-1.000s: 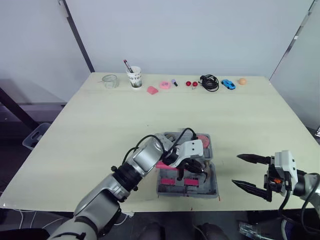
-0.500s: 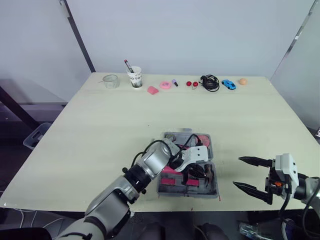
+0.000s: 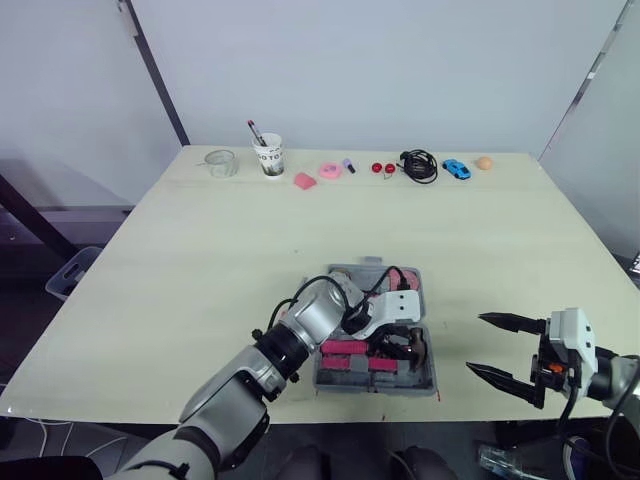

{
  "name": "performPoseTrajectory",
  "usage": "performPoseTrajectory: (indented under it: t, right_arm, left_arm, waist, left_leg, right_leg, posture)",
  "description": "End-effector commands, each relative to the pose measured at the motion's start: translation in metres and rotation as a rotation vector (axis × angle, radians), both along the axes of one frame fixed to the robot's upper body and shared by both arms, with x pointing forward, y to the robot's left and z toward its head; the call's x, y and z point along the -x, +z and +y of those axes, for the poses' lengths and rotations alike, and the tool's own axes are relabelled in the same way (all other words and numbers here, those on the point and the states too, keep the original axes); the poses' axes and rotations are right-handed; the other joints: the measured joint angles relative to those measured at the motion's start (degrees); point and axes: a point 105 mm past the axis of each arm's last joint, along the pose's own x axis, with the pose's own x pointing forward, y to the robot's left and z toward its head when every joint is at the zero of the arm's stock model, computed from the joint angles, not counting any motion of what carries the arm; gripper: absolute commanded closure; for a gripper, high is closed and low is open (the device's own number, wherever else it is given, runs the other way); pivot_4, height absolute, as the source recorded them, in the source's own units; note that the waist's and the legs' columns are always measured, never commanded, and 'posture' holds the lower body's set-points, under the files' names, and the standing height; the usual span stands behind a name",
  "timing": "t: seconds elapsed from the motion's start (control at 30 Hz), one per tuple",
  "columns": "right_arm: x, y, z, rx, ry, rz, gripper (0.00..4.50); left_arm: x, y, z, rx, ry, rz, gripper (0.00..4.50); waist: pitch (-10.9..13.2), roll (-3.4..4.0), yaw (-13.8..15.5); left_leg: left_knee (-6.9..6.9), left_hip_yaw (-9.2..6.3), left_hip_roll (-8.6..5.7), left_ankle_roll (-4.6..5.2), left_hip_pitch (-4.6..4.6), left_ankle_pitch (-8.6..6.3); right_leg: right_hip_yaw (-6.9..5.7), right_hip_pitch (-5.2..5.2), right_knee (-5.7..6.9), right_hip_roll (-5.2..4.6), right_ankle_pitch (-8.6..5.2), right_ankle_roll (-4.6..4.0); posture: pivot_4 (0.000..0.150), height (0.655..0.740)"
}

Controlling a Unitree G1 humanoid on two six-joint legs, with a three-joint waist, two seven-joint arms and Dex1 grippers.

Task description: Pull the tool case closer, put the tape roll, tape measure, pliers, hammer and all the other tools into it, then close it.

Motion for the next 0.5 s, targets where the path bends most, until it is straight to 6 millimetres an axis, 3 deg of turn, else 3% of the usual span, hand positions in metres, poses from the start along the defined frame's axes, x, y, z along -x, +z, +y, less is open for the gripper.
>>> performPoseTrajectory:
  t: [0.03, 0.13, 0.3, 0.43, 0.5]
  right_arm:
    - [-0.001, 0.010, 0.001, 0.006, 0.009, -0.047, 0.00]
    - [-0.002, 0.012, 0.002, 0.002, 0.014, -0.051, 0.00]
    - [-0.001, 0.014, 0.004, -0.008, 0.022, -0.054, 0.00]
    - [-0.001, 0.015, 0.006, -0.011, 0.028, -0.053, 0.00]
    - [-0.002, 0.015, 0.007, -0.012, 0.033, -0.051, 0.00]
  left_arm:
    - [-0.006, 0.031, -0.005, 0.063, -0.034, -0.086, 2.39]
    - [-0.004, 0.050, -0.007, 0.155, -0.073, -0.120, 2.39]
    - [-0.007, 0.070, 0.016, 0.356, -0.062, -0.118, 2.39]
    - [-0.015, 0.072, 0.027, 0.393, -0.010, -0.135, 3.38]
    - [-0.016, 0.069, 0.040, 0.420, 0.003, -0.129, 4.32]
  waist:
    - [0.0, 0.00, 0.0]
    - [0.0, 0.00, 0.0]
    - [0.0, 0.04, 0.0]
    - [0.0, 0.04, 0.0]
    - [0.0, 0.05, 0.1]
  left_leg:
    - [0.00, 0.00, 0.00, 0.00, -0.01, 0.00]
    - [0.00, 0.00, 0.00, 0.00, -0.02, 0.00]
    - [0.00, 0.00, 0.01, 0.00, 0.00, 0.00]
    - [0.00, 0.00, 0.02, 0.00, 0.01, 0.00]
    - [0.01, 0.01, 0.01, 0.00, 0.00, 0.00]
  right_leg:
    - [0.00, 0.00, 0.00, 0.00, 0.00, 0.00]
    - [0.00, 0.00, 0.00, 0.00, 0.00, 0.00]
    - [0.00, 0.00, 0.00, 0.00, 0.01, 0.01]
    - [0.00, 0.00, 0.03, 0.01, 0.01, 0.01]
    - [0.00, 0.00, 0.02, 0.00, 0.01, 0.01]
  posture:
    - [0.150, 0.7400]
    - [0.150, 0.7400]
    - [0.150, 0.7400]
    - [0.150, 0.7400]
    - [0.150, 0.7400]
